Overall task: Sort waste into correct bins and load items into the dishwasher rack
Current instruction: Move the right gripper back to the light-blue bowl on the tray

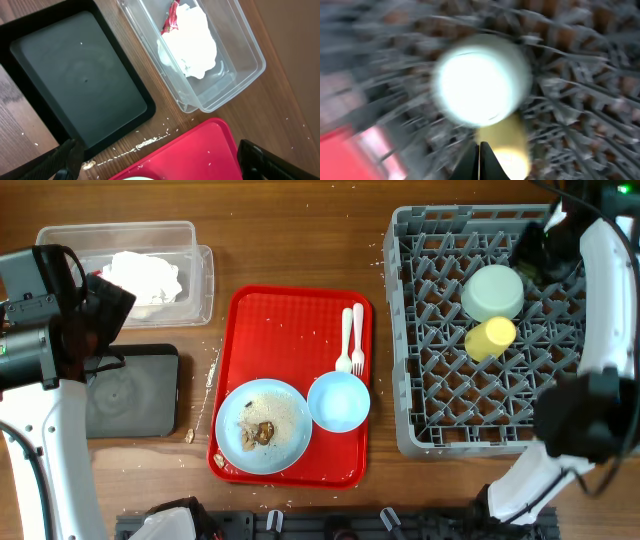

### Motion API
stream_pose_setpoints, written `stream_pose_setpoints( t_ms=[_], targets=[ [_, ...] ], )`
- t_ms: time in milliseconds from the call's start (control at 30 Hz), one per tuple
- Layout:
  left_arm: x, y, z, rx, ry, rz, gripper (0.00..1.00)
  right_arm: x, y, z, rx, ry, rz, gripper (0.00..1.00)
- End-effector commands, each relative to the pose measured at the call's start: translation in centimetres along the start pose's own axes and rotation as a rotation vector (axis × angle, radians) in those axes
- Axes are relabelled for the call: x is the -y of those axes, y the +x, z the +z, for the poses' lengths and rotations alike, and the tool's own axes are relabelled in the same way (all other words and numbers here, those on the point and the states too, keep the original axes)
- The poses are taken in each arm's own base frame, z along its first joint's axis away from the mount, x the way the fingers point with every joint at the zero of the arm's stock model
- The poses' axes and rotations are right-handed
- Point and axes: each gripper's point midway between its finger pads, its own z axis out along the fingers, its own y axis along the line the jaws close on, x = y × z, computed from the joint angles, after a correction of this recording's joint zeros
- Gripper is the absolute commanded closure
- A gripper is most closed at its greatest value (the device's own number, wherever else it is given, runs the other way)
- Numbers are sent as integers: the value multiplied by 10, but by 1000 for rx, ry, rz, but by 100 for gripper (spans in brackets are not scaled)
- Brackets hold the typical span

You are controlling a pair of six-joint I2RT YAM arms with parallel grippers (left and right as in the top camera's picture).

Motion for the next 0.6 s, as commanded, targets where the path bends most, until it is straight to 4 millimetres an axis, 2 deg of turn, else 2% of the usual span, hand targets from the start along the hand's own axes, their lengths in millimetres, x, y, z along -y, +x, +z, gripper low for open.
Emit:
stream_pose_setpoints(
  t_ms=[0, 67, 100, 167, 233, 367, 467, 567],
  targets=[
    [-1, -4, -1, 14, -3, -9, 0, -90, 54, -82, 48, -300, -262, 70],
    [-1, -4, -1, 14, -3, -9, 0, -118, 91, -91, -2, -319, -367, 38],
    [-1, -4, -1, 14, -3, -9, 0, -132, 113, -91, -46, -324, -419, 32],
    [-1, -4, -1, 14, -3, -9, 0, -151, 142, -87, -109, -322, -458, 23],
    [-1, -4, -1, 14, -3, -9, 0, -168, 173, -75, -151, -268, -471, 21],
    [-1, -4, -1, 14, -3, -9, 0, -188, 225, -34, -119, -83, -452, 18],
    [-1, -4, -1, 14, -3, -9, 0, -211, 279, -5, -176, -123, -504, 16],
    [-1, -4, -1, 14, -3, -9, 0, -228, 324, 17, -250, -191, -529, 16]
  ],
)
